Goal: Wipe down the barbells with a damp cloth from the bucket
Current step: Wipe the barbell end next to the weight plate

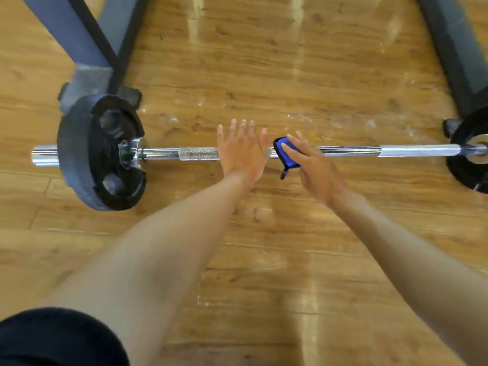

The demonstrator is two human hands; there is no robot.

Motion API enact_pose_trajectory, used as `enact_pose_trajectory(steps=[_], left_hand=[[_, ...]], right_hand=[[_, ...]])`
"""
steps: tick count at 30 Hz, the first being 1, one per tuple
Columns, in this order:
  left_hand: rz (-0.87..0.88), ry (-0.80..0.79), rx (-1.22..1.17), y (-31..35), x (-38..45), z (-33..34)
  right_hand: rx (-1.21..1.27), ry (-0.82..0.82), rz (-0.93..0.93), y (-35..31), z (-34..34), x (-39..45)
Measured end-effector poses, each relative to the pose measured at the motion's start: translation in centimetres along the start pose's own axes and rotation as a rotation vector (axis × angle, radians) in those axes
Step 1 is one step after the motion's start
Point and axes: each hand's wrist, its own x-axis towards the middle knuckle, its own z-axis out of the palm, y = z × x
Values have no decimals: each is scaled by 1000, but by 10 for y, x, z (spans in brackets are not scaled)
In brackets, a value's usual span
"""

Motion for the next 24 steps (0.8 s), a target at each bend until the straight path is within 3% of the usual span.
enact_pose_trajectory(steps=[3,8,11,13,18,22,24], left_hand=[[-9,49,-16,2,-5,4],[-33,64,0,4,-20,8],[-44,81,-4,5,-35,8],[-53,113,-12,6,-44,10],[-55,175,7,8,-73,14],[-32,215,-18,9,-102,17],[-31,222,-8,11,-117,16]], right_hand=[[-37,141,39,-3,7,-10],[-35,162,-170,-28,28,-21],[2,272,101,-7,19,-39],[10,313,167,-9,20,-45],[-36,191,-169,-27,27,-51],[-62,255,83,-9,22,-78],[-39,264,58,-25,28,-91]])
